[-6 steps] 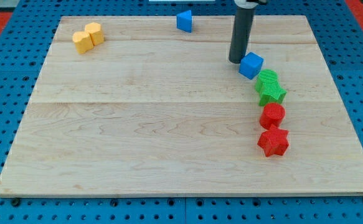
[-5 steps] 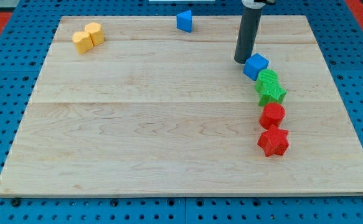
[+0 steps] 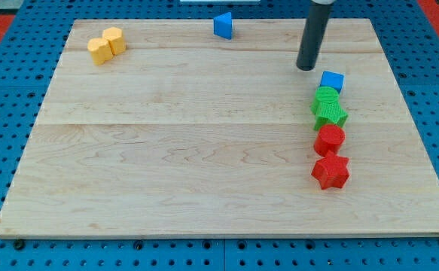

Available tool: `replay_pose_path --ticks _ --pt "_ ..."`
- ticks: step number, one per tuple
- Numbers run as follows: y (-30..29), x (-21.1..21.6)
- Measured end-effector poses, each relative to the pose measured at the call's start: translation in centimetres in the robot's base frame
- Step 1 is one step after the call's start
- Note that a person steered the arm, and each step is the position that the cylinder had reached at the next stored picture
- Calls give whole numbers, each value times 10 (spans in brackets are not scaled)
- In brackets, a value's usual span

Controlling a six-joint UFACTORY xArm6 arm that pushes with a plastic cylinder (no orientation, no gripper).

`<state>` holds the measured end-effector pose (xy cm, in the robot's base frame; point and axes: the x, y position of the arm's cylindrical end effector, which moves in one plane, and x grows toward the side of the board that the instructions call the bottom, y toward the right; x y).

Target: Move your arm to the yellow heart

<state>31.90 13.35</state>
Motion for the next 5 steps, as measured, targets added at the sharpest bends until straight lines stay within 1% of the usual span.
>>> replay_pose_path --ticks 1,2,3,4,5 --pt "-58 -1" --pt "-165 5" --pt "-286 15" --pt "-417 14" --pt "-437 2"
